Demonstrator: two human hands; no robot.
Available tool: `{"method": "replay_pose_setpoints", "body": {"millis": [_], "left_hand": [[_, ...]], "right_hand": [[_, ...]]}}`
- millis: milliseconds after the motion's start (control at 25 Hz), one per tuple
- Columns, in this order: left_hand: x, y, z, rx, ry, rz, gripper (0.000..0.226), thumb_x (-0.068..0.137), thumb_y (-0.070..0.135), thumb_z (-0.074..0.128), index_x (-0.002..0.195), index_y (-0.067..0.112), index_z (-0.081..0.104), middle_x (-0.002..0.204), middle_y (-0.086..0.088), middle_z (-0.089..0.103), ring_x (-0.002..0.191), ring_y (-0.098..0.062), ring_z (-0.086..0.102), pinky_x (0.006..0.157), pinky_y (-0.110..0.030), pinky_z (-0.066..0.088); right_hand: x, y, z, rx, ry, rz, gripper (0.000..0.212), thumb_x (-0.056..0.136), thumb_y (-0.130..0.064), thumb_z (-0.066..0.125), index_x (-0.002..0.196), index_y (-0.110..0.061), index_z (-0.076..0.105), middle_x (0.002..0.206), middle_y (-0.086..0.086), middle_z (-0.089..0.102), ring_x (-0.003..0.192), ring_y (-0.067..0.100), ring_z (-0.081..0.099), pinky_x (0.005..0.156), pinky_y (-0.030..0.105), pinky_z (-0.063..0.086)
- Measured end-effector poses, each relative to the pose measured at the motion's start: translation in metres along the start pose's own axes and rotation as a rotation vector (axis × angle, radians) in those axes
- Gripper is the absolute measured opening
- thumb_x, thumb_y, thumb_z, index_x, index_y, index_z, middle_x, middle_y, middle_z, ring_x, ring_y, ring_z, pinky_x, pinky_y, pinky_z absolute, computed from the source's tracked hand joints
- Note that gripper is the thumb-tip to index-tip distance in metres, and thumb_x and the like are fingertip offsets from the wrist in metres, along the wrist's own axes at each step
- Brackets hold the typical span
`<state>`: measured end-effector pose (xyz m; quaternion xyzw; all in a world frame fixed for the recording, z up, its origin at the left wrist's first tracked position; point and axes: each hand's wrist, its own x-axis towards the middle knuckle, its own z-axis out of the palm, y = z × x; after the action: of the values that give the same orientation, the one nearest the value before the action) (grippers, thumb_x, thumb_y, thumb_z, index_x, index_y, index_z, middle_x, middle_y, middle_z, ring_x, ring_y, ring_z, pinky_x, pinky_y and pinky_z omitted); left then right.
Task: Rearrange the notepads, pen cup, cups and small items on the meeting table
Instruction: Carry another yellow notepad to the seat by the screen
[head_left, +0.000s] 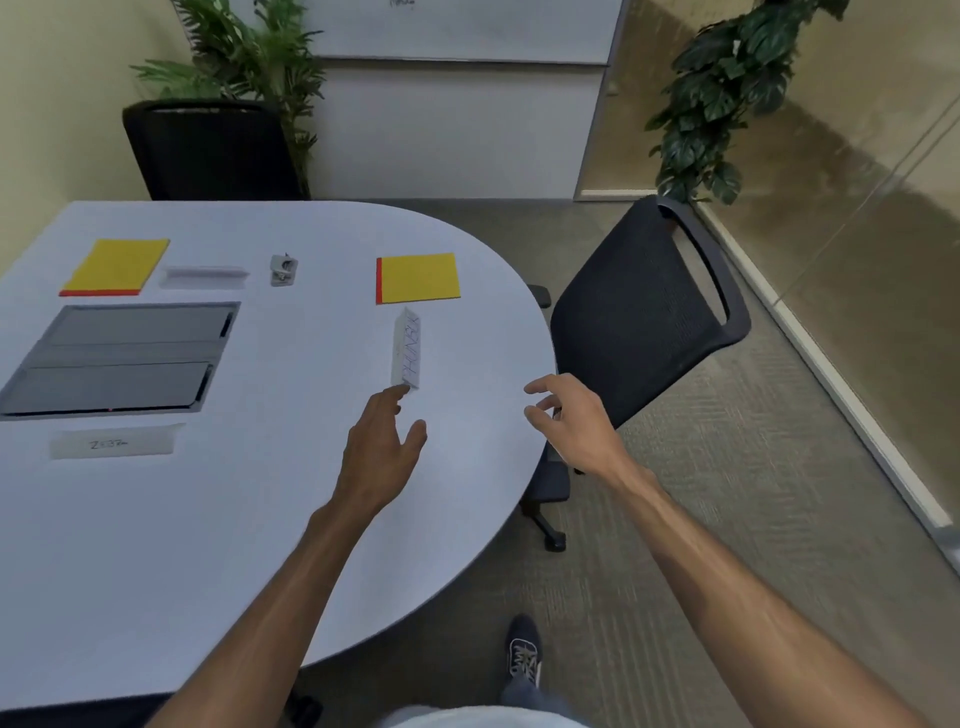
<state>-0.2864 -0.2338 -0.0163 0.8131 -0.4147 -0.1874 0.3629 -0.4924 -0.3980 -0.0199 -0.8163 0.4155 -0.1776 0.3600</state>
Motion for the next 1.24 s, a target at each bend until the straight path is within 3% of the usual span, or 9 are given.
{"method": "replay_pose_setpoints", "body": {"millis": [400,720,1000,1240], "left_hand": [[0.068,0.055,0.052,-0.003,0.066,-0.019,0.051,0.096,0.024,0.060,0.143,0.016,0.043,0.144,-0.004,0.050,0.124,-0.019,0.054,0.100,-0.033,0.044],[0.137,0.046,0.046,-0.029,0.070,-0.027,0.049,0.096,0.021,0.059,0.143,0.012,0.043,0.142,-0.006,0.051,0.126,-0.022,0.052,0.102,-0.044,0.047],[0.221,0.015,0.030,-0.025,0.058,-0.018,0.048,0.097,0.022,0.058,0.142,0.012,0.044,0.142,-0.005,0.051,0.126,-0.020,0.053,0.101,-0.035,0.045],[0.293,-0.025,0.022,0.014,0.030,-0.078,0.053,0.098,0.027,0.057,0.146,0.014,0.039,0.146,-0.004,0.048,0.126,-0.020,0.052,0.101,-0.039,0.045]], "right_hand": [[0.091,0.045,-0.038,0.068,-0.088,-0.081,0.022,0.097,-0.026,0.061,0.120,-0.025,0.064,0.124,-0.008,0.059,0.101,0.003,0.061,0.076,0.015,0.048],[0.164,0.046,-0.022,0.077,-0.100,-0.075,0.023,0.098,-0.025,0.063,0.120,-0.024,0.064,0.126,-0.005,0.061,0.099,0.005,0.062,0.077,0.016,0.050],[0.247,0.029,0.000,0.053,-0.104,-0.063,0.024,0.098,-0.023,0.063,0.121,-0.019,0.066,0.122,-0.004,0.064,0.102,0.008,0.063,0.084,0.026,0.055],[0.322,0.029,0.028,0.025,-0.113,-0.014,0.024,0.096,-0.020,0.064,0.120,-0.015,0.067,0.120,-0.001,0.067,0.106,0.014,0.063,0.092,0.036,0.055]]}}
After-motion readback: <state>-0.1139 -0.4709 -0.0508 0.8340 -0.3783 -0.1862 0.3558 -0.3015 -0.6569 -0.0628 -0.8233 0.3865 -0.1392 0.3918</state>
